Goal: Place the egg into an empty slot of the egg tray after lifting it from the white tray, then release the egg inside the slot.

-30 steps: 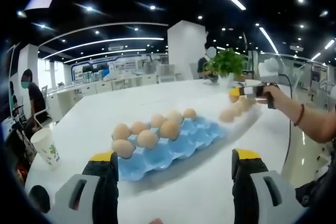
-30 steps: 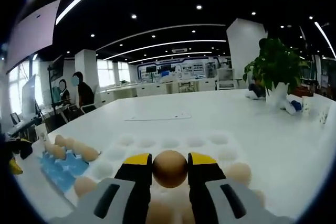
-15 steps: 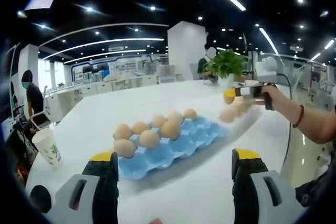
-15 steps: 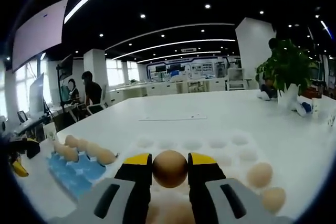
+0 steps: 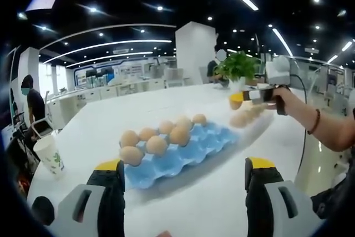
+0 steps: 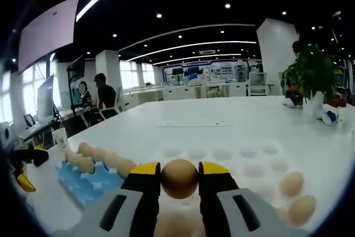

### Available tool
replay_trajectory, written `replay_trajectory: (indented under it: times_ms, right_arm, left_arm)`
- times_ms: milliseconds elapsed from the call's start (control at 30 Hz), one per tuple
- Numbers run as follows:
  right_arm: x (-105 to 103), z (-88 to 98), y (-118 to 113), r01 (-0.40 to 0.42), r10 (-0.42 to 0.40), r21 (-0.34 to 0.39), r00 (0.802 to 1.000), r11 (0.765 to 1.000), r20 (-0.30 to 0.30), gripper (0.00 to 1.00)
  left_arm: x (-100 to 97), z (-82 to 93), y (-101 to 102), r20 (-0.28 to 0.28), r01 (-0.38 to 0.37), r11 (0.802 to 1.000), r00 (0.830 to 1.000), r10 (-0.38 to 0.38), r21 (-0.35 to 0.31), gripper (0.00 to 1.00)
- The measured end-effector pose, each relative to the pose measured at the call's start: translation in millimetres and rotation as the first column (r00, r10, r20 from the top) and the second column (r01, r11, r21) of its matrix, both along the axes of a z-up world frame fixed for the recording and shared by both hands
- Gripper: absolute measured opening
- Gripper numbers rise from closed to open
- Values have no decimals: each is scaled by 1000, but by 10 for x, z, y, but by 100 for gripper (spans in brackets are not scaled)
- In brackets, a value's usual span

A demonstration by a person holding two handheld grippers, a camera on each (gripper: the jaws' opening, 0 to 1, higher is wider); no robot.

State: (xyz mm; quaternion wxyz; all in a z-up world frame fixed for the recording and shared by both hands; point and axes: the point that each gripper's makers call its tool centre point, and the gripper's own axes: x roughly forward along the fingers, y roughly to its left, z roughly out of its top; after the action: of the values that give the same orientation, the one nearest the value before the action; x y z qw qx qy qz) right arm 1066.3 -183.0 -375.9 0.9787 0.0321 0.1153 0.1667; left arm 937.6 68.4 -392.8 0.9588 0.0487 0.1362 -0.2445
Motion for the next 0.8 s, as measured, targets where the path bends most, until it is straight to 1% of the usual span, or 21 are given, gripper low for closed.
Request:
replay_trajectory:
  times_ms: [167, 400, 500, 633, 800]
  right_arm:
    - [-24, -13, 150, -27, 27, 1, 1000, 1000, -3, 27]
    - [-60, -7, 434, -82, 82, 10, 997, 997, -3, 27]
    - [-77, 0, 561, -109, 109, 4, 994, 994, -2, 27]
    - [-114, -15, 766, -151, 151, -21, 989, 988, 4, 27]
    - [-145, -52, 944, -184, 184, -23, 983, 983, -6, 27]
  left_arm:
    - [-16, 13, -13, 5, 9, 1000, 1000, -9, -4, 92]
    - [-32, 30, 2, 9, 7, 1000, 1000, -7, 1, 92]
    - [-38, 41, 21, 12, 4, 1000, 1000, -4, 5, 92]
    - [-44, 48, 28, 14, 3, 1000, 1000, -3, 2, 92]
    - [-55, 40, 47, 13, 2, 1000, 1000, -2, 4, 92]
